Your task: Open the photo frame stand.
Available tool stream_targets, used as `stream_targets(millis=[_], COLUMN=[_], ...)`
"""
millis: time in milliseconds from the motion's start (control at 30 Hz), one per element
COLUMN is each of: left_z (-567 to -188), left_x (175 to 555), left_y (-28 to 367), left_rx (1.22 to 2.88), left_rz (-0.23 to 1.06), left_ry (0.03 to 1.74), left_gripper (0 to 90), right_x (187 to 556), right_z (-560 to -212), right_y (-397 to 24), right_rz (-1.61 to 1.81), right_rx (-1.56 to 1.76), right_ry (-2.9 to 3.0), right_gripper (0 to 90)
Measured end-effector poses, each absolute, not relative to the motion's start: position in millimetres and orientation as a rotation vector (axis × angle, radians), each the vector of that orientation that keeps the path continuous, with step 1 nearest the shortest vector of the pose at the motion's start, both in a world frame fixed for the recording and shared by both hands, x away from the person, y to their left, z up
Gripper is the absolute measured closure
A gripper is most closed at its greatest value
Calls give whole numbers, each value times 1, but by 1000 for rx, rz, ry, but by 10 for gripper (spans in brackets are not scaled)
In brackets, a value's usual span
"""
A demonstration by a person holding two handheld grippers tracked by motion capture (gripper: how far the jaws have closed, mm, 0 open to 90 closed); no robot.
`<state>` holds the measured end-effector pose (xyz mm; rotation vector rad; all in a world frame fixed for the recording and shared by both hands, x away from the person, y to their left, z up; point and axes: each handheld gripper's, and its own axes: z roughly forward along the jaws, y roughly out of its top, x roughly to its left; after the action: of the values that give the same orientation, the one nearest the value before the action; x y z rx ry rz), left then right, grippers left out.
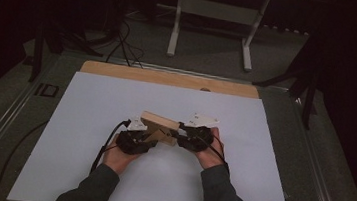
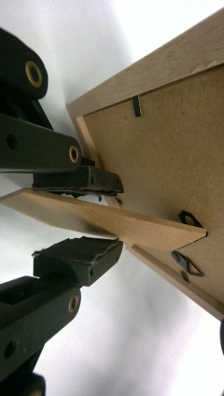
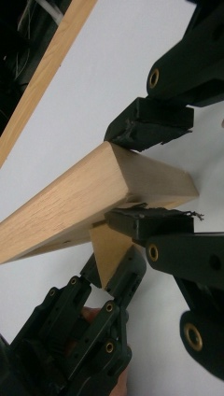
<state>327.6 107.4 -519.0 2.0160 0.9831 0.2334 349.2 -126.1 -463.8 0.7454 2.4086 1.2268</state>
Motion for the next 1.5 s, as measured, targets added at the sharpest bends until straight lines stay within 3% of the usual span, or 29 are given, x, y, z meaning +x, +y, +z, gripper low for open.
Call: stream_targets(millis=[533, 1500], left_z=[-522, -526], left_x=[322, 312], left_y=[119, 124], left_rx=[1971, 1960], left_rz=[65, 33], left_ry=[1014, 1026], left_gripper=[644, 610], right_x=[336, 319], right_z=[-467, -473], right_y=[-126, -125], right_rz=[1264, 1225], right_rx=[749, 690], right_ry=[2451, 2461], right_gripper=[557, 542])
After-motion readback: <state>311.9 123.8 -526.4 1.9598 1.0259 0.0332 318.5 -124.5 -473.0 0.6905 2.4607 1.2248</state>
